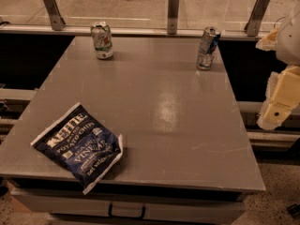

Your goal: Move redbull can near blue chip bag

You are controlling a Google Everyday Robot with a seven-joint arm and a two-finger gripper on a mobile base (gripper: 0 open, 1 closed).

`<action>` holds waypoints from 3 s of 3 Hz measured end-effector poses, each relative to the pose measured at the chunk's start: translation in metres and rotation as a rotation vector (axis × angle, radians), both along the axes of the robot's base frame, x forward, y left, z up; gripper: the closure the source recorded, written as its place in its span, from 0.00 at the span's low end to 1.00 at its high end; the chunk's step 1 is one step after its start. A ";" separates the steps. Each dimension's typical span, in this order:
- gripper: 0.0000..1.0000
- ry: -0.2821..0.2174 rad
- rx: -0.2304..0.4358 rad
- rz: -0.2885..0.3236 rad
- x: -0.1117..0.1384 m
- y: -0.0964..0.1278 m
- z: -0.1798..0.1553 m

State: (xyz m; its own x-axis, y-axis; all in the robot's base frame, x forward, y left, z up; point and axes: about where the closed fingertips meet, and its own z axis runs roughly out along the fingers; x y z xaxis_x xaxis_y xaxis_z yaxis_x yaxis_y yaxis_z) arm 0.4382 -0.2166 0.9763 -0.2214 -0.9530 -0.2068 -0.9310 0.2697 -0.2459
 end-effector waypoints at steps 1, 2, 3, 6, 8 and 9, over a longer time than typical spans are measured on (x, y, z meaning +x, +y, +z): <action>0.00 -0.008 0.012 0.010 0.008 -0.001 0.000; 0.00 -0.031 0.041 0.027 0.047 -0.012 -0.011; 0.00 -0.070 0.107 0.008 0.120 -0.029 -0.028; 0.00 -0.199 0.442 -0.158 0.272 -0.034 -0.052; 0.00 -0.166 0.664 -0.197 0.298 -0.009 -0.073; 0.17 -0.109 0.740 -0.188 0.298 0.007 -0.077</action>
Offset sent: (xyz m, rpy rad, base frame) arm 0.1163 -0.0333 -0.0314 0.0933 -0.0620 0.0573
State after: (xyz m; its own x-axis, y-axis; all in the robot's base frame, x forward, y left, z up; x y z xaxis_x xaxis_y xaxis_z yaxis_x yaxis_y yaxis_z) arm 0.7360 -0.2096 0.8997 -0.3082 -0.5062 -0.8055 -0.8340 0.5511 -0.0272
